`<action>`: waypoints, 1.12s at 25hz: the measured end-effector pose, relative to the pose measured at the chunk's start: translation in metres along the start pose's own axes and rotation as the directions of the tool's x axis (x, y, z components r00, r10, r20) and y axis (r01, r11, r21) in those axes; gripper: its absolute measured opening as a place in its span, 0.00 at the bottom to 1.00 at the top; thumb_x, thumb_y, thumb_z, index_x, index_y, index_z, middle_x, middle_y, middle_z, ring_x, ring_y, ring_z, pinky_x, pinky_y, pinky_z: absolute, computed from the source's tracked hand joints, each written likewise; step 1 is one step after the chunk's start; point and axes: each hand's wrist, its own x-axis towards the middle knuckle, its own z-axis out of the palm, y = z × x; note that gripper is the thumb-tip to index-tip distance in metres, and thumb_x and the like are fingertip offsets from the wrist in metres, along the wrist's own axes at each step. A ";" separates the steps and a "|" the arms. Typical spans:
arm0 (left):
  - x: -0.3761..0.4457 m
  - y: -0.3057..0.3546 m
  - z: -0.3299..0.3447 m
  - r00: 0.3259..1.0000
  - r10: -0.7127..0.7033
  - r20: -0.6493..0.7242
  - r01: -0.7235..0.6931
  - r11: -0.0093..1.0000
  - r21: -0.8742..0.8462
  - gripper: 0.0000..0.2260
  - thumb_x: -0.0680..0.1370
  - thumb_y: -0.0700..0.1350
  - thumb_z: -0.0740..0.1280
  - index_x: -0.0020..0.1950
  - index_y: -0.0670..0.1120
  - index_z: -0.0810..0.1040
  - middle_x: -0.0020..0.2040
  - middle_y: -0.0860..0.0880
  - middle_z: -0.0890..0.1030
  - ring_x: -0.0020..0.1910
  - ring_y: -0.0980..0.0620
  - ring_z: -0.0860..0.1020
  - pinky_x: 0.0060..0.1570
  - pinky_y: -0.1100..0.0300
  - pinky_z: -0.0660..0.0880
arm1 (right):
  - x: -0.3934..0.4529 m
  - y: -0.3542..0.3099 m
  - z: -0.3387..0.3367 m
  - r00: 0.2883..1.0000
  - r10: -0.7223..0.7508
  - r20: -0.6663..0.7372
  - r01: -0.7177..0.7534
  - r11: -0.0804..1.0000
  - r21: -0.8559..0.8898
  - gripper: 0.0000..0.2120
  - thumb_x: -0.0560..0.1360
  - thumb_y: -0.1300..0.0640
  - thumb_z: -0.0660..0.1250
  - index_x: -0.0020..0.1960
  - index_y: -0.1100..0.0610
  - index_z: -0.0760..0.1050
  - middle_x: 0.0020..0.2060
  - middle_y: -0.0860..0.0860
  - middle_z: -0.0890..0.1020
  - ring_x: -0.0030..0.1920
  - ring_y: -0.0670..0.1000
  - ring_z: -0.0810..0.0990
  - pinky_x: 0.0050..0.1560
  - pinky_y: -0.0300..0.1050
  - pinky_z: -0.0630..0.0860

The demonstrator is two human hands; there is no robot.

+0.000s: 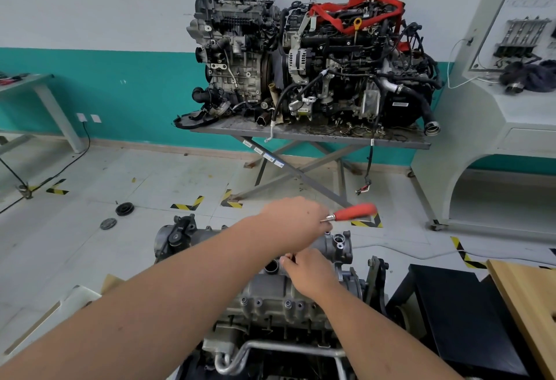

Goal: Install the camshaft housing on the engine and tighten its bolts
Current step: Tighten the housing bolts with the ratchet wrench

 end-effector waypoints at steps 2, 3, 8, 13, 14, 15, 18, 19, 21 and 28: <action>-0.004 -0.004 0.012 0.973 0.176 -0.151 -0.129 0.952 0.279 0.12 0.83 0.57 0.57 0.46 0.52 0.73 0.42 0.53 0.73 0.42 0.51 0.72 0.41 0.56 0.68 | 0.000 -0.004 -0.003 0.999 -0.026 -0.020 0.026 1.000 -0.015 0.15 0.79 0.48 0.58 0.33 0.47 0.63 0.28 0.46 0.70 0.29 0.46 0.69 0.29 0.43 0.62; -0.006 -0.008 0.019 0.930 0.269 -0.250 -0.169 0.919 0.357 0.12 0.82 0.57 0.59 0.46 0.53 0.77 0.44 0.53 0.74 0.46 0.51 0.73 0.47 0.54 0.69 | 0.000 -0.005 -0.005 0.999 -0.026 -0.030 0.025 0.999 -0.030 0.14 0.78 0.50 0.58 0.34 0.47 0.64 0.29 0.46 0.71 0.28 0.45 0.69 0.27 0.42 0.62; -0.018 -0.025 0.062 0.714 0.203 -0.670 -0.296 0.955 -0.026 0.20 0.80 0.61 0.60 0.54 0.50 0.84 0.69 0.48 0.76 0.68 0.47 0.74 0.66 0.52 0.71 | 0.001 0.000 -0.003 0.985 -0.008 -0.174 0.026 0.995 0.101 0.05 0.80 0.55 0.60 0.50 0.50 0.74 0.45 0.51 0.82 0.47 0.54 0.81 0.51 0.52 0.80; -0.011 -0.013 0.063 0.931 -0.359 -0.063 -0.056 0.032 -0.998 0.19 0.84 0.60 0.55 0.71 0.56 0.74 0.60 0.55 0.82 0.64 0.54 0.78 0.67 0.55 0.71 | 0.006 -0.002 -0.001 1.000 0.000 -0.011 0.000 0.999 0.039 0.10 0.80 0.50 0.58 0.41 0.49 0.70 0.34 0.47 0.76 0.37 0.50 0.76 0.38 0.46 0.72; -0.008 -0.012 0.064 0.920 -0.392 0.018 -0.027 -0.108 -0.994 0.20 0.84 0.60 0.52 0.67 0.55 0.77 0.56 0.53 0.85 0.59 0.53 0.81 0.65 0.52 0.73 | 0.007 0.000 0.000 1.000 -0.005 -0.013 0.005 0.999 0.032 0.12 0.81 0.50 0.58 0.39 0.48 0.68 0.32 0.47 0.76 0.35 0.49 0.75 0.37 0.45 0.71; -0.007 -0.010 0.064 0.914 -0.405 0.025 -0.045 -0.162 -0.986 0.22 0.84 0.60 0.50 0.63 0.53 0.79 0.54 0.50 0.86 0.55 0.52 0.82 0.62 0.51 0.74 | 0.006 -0.001 0.000 1.000 -0.002 -0.019 0.002 1.000 0.021 0.13 0.81 0.49 0.58 0.38 0.48 0.67 0.31 0.47 0.75 0.34 0.48 0.75 0.37 0.45 0.71; -0.006 -0.012 0.061 0.890 -0.453 0.052 -0.053 -0.216 -0.975 0.22 0.84 0.60 0.51 0.55 0.48 0.79 0.45 0.45 0.86 0.44 0.50 0.83 0.53 0.50 0.74 | 0.004 0.000 -0.001 1.000 0.002 -0.008 -0.002 1.000 0.011 0.13 0.82 0.47 0.57 0.40 0.49 0.69 0.34 0.48 0.78 0.37 0.50 0.78 0.38 0.45 0.71; -0.004 -0.012 0.057 0.881 -0.467 0.077 -0.025 -0.209 -0.978 0.21 0.84 0.60 0.52 0.53 0.47 0.77 0.42 0.45 0.86 0.41 0.50 0.83 0.50 0.51 0.74 | 0.004 -0.001 -0.001 1.000 0.004 -0.001 -0.004 1.000 -0.005 0.13 0.82 0.46 0.57 0.41 0.49 0.70 0.36 0.49 0.79 0.39 0.51 0.78 0.39 0.46 0.72; -0.002 -0.015 0.050 0.870 -0.475 0.135 0.053 -0.181 -0.982 0.17 0.84 0.59 0.55 0.52 0.47 0.76 0.37 0.45 0.84 0.37 0.50 0.83 0.47 0.53 0.76 | 0.005 0.000 -0.001 1.000 -0.006 0.009 0.006 1.000 -0.013 0.13 0.82 0.44 0.57 0.42 0.48 0.70 0.38 0.49 0.80 0.41 0.53 0.80 0.42 0.47 0.75; -0.004 -0.017 0.008 0.933 -0.289 0.215 0.325 0.417 -0.849 0.09 0.78 0.44 0.56 0.44 0.43 0.74 0.36 0.47 0.85 0.37 0.51 0.81 0.43 0.55 0.71 | 0.000 0.000 -0.002 0.998 -0.051 0.022 0.051 0.998 -0.033 0.10 0.81 0.43 0.56 0.43 0.46 0.65 0.39 0.48 0.79 0.44 0.55 0.79 0.40 0.47 0.70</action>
